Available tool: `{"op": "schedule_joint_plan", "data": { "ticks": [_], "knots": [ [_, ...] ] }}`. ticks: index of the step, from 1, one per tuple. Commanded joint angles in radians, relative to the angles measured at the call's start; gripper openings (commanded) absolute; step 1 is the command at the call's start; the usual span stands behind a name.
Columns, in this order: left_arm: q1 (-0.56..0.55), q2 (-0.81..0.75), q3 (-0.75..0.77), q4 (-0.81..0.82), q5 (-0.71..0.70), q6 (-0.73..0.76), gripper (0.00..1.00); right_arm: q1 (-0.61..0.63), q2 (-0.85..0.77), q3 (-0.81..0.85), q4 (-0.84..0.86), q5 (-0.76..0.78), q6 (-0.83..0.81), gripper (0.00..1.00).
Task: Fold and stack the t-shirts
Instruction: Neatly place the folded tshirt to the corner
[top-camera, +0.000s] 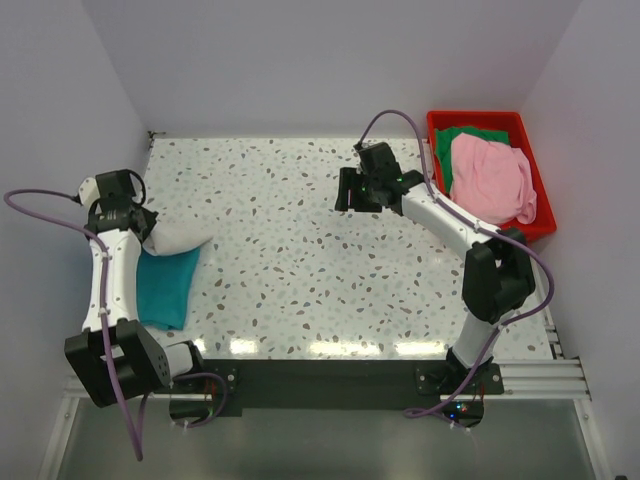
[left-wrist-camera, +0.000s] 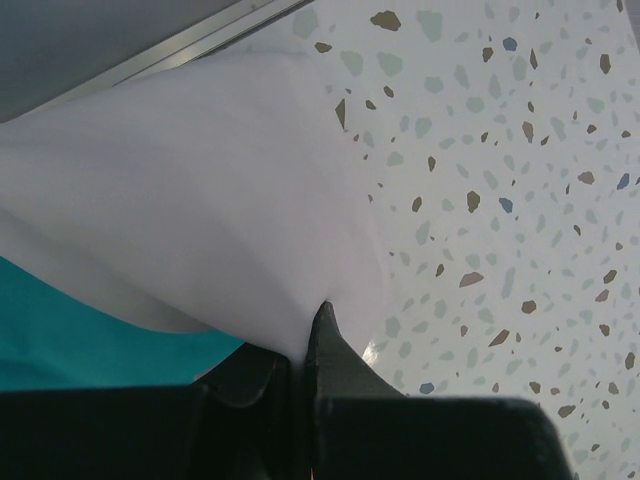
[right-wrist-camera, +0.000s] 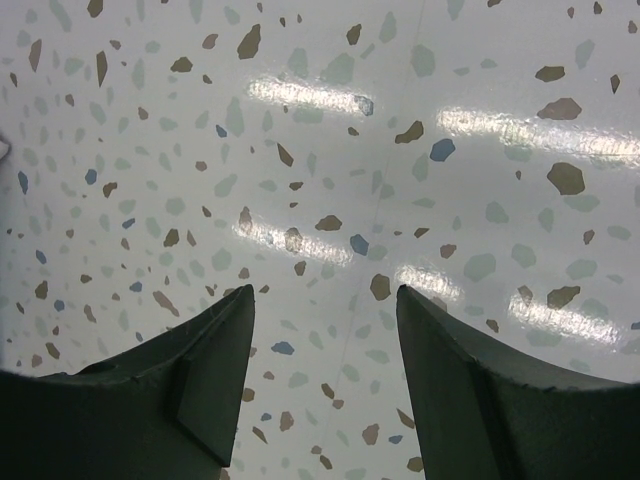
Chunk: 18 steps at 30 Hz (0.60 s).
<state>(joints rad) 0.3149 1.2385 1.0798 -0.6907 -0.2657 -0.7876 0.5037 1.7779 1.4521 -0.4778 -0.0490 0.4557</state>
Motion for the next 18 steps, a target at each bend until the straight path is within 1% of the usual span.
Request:
{"op": "schedule_joint_plan", "data": {
  "ticks": [1,6,12,18],
  "knots": [
    [0.01,-0.025,0.058,0.082,-0.01,0.045,0.0,0.002,-0.051,-0.006,0.03,-0.015,0.008,0.62],
    [0.01,-0.037,0.08,0.111,-0.006,0.059,0.0,0.002,-0.058,-0.007,0.028,-0.011,0.008,0.62],
    [0.012,-0.053,0.106,0.077,-0.012,0.062,0.0,0.004,-0.067,-0.006,0.025,-0.008,0.006,0.62],
    [0.012,-0.089,0.095,0.034,-0.021,0.056,0.0,0.01,-0.08,-0.009,0.013,0.0,0.006,0.62]
  ]
}}
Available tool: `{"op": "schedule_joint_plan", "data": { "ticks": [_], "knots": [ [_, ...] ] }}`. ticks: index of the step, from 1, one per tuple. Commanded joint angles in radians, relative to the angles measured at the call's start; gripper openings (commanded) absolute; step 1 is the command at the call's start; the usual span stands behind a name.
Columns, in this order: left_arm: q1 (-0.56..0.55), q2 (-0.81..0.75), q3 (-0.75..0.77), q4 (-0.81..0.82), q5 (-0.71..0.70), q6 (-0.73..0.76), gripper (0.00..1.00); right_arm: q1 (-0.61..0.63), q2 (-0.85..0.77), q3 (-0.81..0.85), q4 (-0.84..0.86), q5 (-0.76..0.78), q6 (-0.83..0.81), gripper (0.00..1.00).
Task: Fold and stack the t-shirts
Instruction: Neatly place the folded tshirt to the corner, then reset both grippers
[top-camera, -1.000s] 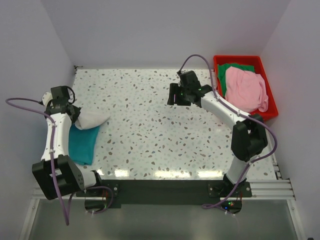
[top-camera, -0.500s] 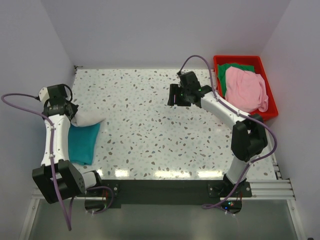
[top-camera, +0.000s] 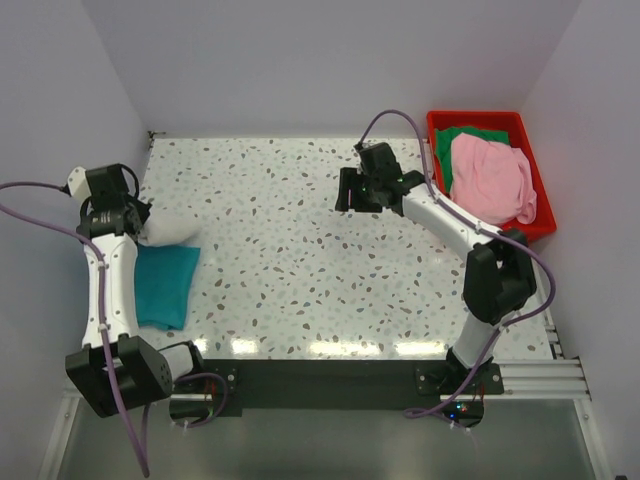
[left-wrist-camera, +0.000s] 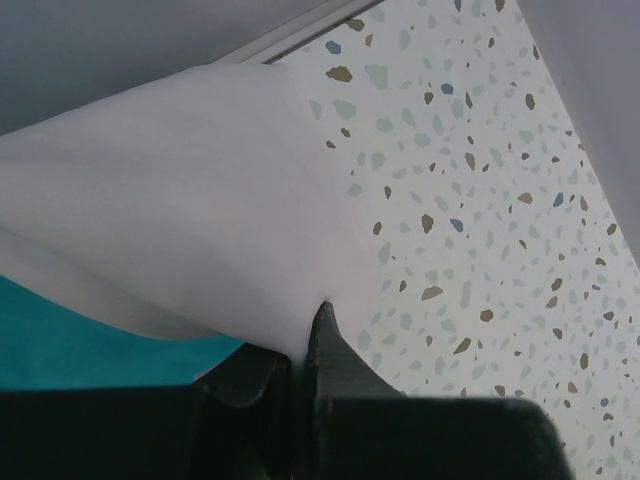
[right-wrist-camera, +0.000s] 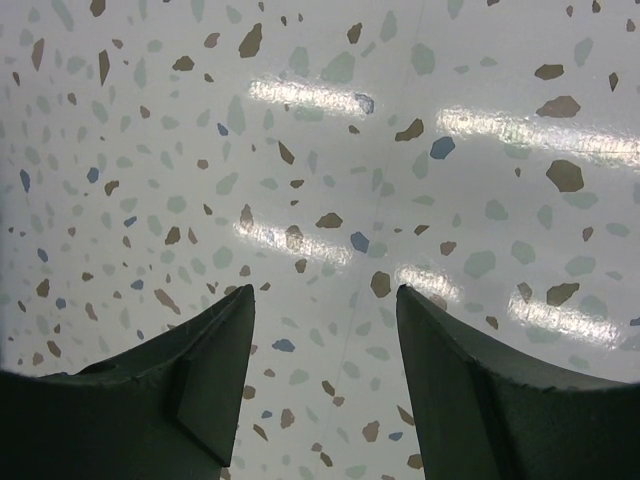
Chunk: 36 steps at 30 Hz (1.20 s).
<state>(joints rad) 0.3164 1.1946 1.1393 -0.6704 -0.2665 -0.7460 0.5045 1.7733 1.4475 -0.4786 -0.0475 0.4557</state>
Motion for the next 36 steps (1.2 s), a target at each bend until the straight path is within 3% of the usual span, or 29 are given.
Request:
{"op": "schedule_joint_plan", "data": {
  "ticks": [1,10,12,13,18,19,22,33,36],
  "knots": [
    [0.013,-0.05,0.033,0.014,-0.022,0.014,0.0,0.011,-0.078,-0.004,0.014,-0.003,0.003,0.62],
    [0.02,-0.128,-0.018,-0.08,-0.056,0.001,0.0,0.025,-0.146,-0.073,0.018,0.006,0.008,0.62],
    [0.019,-0.159,-0.07,-0.128,-0.095,-0.048,0.09,0.032,-0.159,-0.105,0.024,0.005,0.009,0.62],
    [0.02,-0.203,-0.096,-0.139,-0.106,-0.064,0.23,0.035,-0.173,-0.116,0.029,0.005,0.009,0.62],
    [0.02,-0.345,-0.213,-0.221,-0.158,-0.148,0.68,0.052,-0.216,-0.205,0.041,0.001,0.009,0.62],
    [0.02,-0.389,-0.219,-0.224,-0.158,-0.148,0.84,0.052,-0.224,-0.217,0.046,0.001,0.008,0.62],
    [0.02,-0.45,-0.225,-0.212,-0.136,-0.125,0.97,0.052,-0.25,-0.246,0.038,0.006,0.003,0.62],
    [0.018,-0.461,-0.269,0.015,0.206,0.028,1.0,0.054,-0.33,-0.306,0.043,0.029,0.012,0.62],
    [-0.043,-0.431,-0.288,0.101,0.262,0.016,1.0,0.054,-0.339,-0.303,0.028,0.044,0.003,0.62]
  ]
}}
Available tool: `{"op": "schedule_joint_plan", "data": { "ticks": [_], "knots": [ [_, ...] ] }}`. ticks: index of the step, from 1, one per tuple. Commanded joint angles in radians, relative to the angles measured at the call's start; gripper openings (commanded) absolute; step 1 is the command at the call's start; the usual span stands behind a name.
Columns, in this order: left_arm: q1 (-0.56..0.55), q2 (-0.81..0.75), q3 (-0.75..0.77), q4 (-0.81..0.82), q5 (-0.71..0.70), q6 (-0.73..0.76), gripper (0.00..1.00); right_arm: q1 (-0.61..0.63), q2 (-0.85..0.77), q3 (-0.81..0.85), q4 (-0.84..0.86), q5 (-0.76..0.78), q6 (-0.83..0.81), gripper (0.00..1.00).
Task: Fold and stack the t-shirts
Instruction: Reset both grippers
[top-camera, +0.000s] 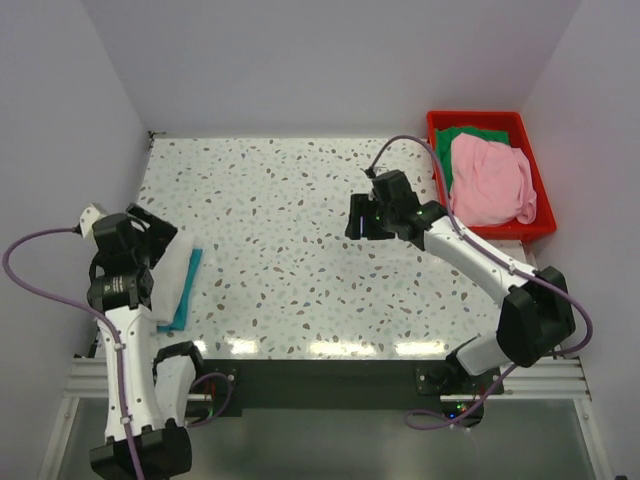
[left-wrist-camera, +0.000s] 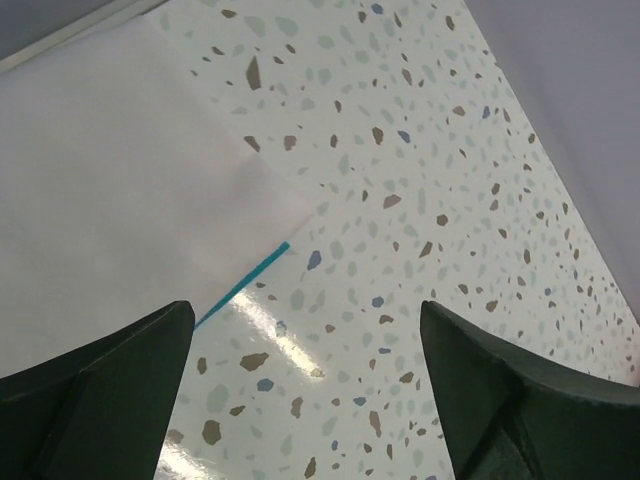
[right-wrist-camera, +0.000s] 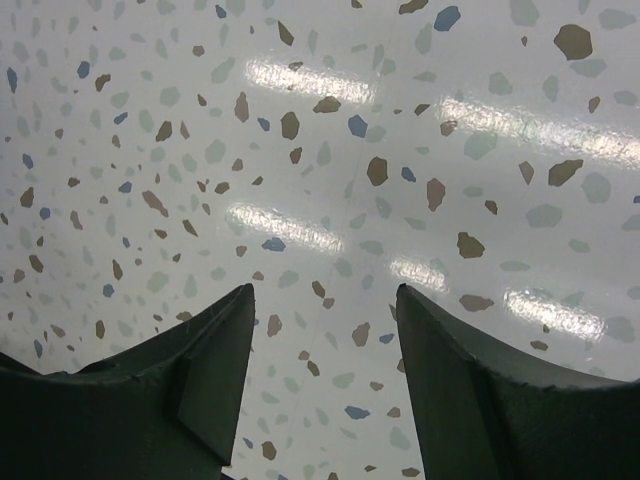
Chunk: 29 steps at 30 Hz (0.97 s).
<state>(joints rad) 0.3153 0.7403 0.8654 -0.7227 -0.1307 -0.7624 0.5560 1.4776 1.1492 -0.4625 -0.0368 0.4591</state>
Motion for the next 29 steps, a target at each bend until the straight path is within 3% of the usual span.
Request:
{"op": "schedule_joint_plan", "data": {
  "ticks": [1,7,10,16,29],
  "knots": [
    [-0.086,0.034,-0.017,0.175,0.109,0.023,1.0,0.002,-0.052,-0.008,0.007,0.034,0.0,0.62],
    [-0.786,0.258,0.084,0.215,-0.303,-0.09,1.0,0.002,-0.102,-0.025,0.002,0.057,0.003,0.63],
    [-0.954,0.403,0.144,0.249,-0.356,-0.081,1.0,0.004,-0.135,-0.029,-0.016,0.086,0.001,0.63],
    [-1.088,0.528,0.162,0.367,-0.276,0.041,1.0,0.002,-0.258,-0.111,0.016,0.135,0.015,0.63],
    [-1.101,0.528,0.135,0.453,-0.135,0.207,1.0,0.002,-0.395,-0.306,0.078,0.23,0.058,0.63]
  ]
}}
